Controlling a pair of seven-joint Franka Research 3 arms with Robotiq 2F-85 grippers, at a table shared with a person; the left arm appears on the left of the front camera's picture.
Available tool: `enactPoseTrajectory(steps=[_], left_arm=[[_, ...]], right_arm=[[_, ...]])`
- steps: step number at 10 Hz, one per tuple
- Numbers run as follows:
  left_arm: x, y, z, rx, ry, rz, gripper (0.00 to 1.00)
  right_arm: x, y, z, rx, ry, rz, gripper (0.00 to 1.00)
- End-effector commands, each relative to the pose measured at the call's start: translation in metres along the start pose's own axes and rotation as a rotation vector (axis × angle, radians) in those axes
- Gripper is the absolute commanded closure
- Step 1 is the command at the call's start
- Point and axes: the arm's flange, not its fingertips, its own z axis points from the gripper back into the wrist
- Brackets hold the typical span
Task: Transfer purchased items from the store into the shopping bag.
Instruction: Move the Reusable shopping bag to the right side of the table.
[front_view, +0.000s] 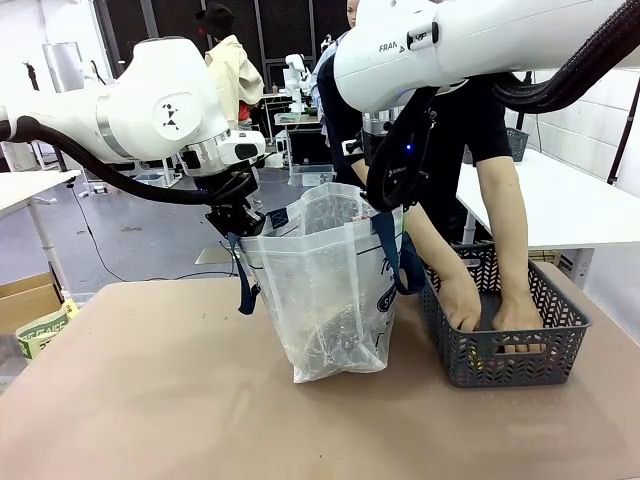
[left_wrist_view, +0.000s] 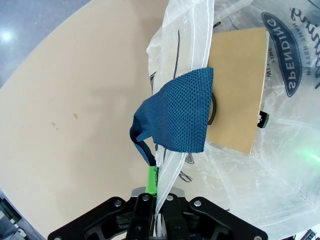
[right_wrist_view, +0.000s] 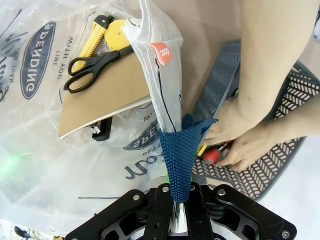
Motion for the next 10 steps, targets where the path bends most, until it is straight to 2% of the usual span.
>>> enactPoseTrajectory(steps=[1,10], left_arm=[[-0.0006,0.0,-0.0011,0.0,0.003,-0.002,1.0],[-0.0006,0.0,-0.0011,0.0,0.003,-0.002,1.0]], right_arm=[[0.0001,-0.0002,0.0006,0.0,-0.002,0.0,1.0],[0.0001,-0.0002,0.0006,0.0,-0.002,0.0,1.0]])
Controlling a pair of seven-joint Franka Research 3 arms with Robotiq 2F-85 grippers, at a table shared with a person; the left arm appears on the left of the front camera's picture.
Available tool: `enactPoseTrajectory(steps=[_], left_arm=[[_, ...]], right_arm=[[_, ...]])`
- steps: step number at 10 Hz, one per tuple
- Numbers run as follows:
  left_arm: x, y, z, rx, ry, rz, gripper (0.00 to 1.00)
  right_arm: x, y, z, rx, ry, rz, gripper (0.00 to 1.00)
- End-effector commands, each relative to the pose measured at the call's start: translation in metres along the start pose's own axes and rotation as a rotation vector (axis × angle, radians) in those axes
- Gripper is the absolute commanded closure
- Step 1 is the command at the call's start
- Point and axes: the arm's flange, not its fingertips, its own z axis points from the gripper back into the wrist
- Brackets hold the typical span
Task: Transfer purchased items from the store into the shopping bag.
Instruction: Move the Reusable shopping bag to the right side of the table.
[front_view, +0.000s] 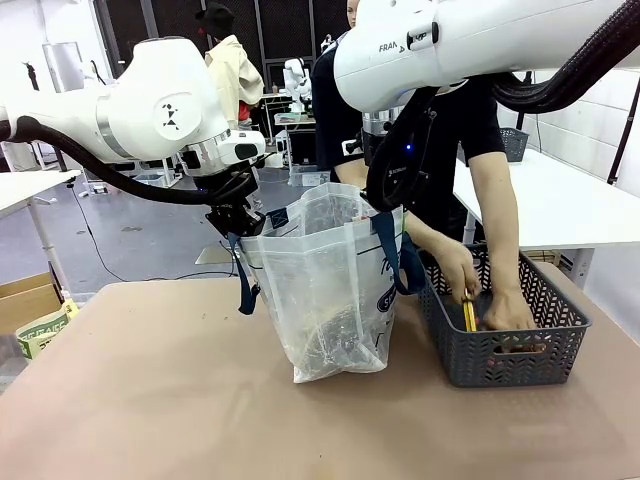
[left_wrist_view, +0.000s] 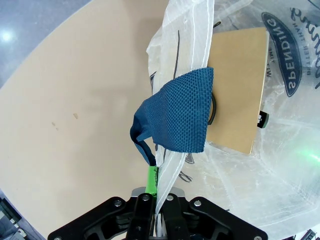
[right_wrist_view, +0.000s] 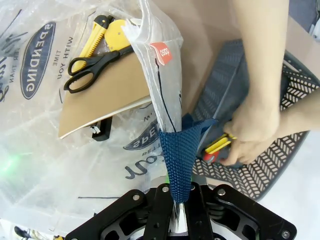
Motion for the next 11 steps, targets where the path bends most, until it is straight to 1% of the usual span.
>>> enactPoseTrajectory(steps=[1,11], left_arm=[[-0.0006,0.0,-0.0011,0.0,0.003,-0.002,1.0],[-0.0006,0.0,-0.0011,0.0,0.003,-0.002,1.0]], right_arm=[[0.0001,-0.0002,0.0006,0.0,-0.002,0.0,1.0],[0.0001,-0.0002,0.0006,0.0,-0.002,0.0,1.0]])
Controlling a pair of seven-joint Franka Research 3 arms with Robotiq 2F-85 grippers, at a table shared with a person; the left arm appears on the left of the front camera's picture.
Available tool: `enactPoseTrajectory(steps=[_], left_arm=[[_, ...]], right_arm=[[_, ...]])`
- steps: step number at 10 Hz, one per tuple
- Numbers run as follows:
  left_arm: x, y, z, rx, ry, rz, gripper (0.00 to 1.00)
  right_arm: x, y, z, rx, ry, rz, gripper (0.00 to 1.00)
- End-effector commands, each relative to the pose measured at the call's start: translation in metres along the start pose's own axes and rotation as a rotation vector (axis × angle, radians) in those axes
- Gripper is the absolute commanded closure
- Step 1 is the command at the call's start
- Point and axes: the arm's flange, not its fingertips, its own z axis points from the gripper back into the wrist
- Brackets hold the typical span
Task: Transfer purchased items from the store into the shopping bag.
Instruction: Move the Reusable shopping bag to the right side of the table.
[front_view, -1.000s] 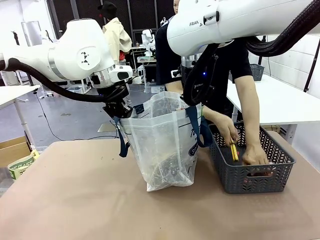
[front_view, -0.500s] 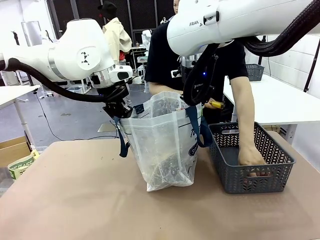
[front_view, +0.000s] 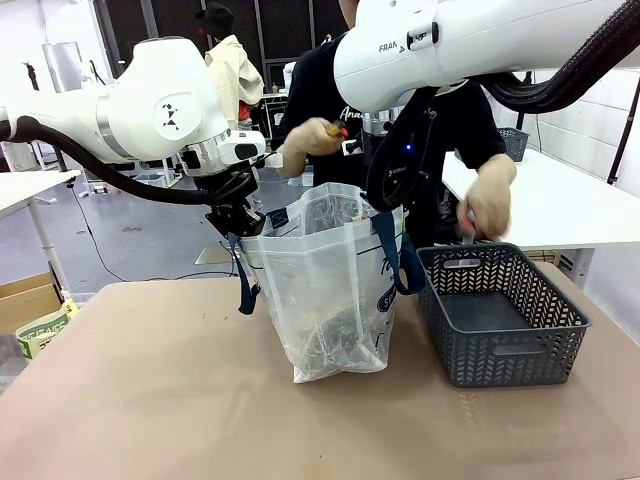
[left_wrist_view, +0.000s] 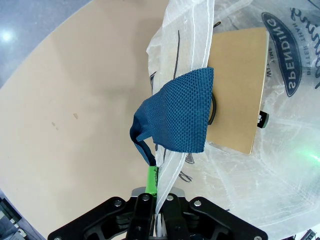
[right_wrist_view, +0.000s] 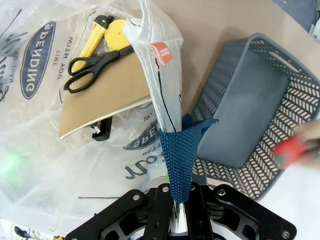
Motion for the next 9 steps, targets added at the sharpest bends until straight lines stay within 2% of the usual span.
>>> enactPoseTrajectory(steps=[1,9], left_arm=[[-0.0006,0.0,-0.0011,0.0,0.003,-0.002,1.0],[-0.0006,0.0,-0.0011,0.0,0.003,-0.002,1.0]], right_arm=[[0.0001,-0.0002,0.0006,0.0,-0.002,0.0,1.0],[0.0001,-0.0002,0.0006,0.0,-0.002,0.0,1.0]])
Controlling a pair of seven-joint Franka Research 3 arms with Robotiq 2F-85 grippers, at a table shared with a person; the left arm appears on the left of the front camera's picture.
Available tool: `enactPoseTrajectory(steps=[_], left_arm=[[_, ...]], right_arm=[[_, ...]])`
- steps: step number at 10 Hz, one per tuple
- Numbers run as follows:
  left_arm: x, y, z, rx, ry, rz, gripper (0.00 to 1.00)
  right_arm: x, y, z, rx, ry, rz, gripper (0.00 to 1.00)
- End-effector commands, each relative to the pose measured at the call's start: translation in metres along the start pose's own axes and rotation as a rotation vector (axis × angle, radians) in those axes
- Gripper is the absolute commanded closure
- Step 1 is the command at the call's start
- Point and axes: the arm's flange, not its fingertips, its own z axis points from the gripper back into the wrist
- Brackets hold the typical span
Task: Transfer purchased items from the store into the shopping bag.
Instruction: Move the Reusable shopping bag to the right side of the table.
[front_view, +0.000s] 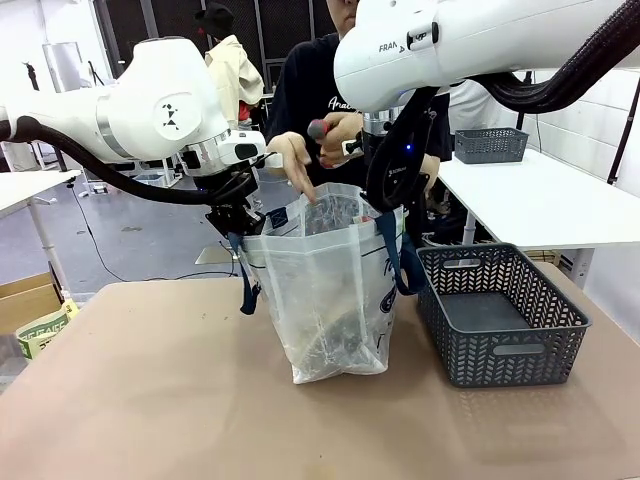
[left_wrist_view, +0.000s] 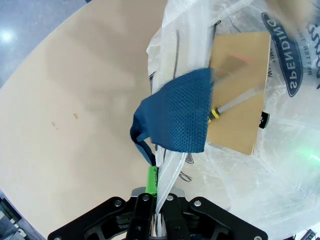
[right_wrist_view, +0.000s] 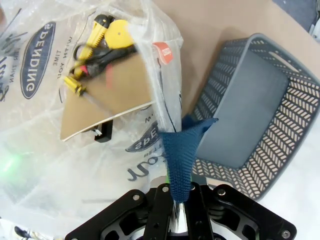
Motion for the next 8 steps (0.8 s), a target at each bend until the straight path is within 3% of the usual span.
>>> enactPoseTrajectory(steps=[1,8], left_arm=[[-0.0006,0.0001,-0.001,0.0,0.002,-0.001,1.0],[-0.0006,0.0001,-0.001,0.0,0.002,-0.001,1.0]], right_arm=[[0.0001,-0.0002,0.0006,0.0,-0.002,0.0,1.0],[0.0001,-0.0002,0.0006,0.0,-0.002,0.0,1.0]])
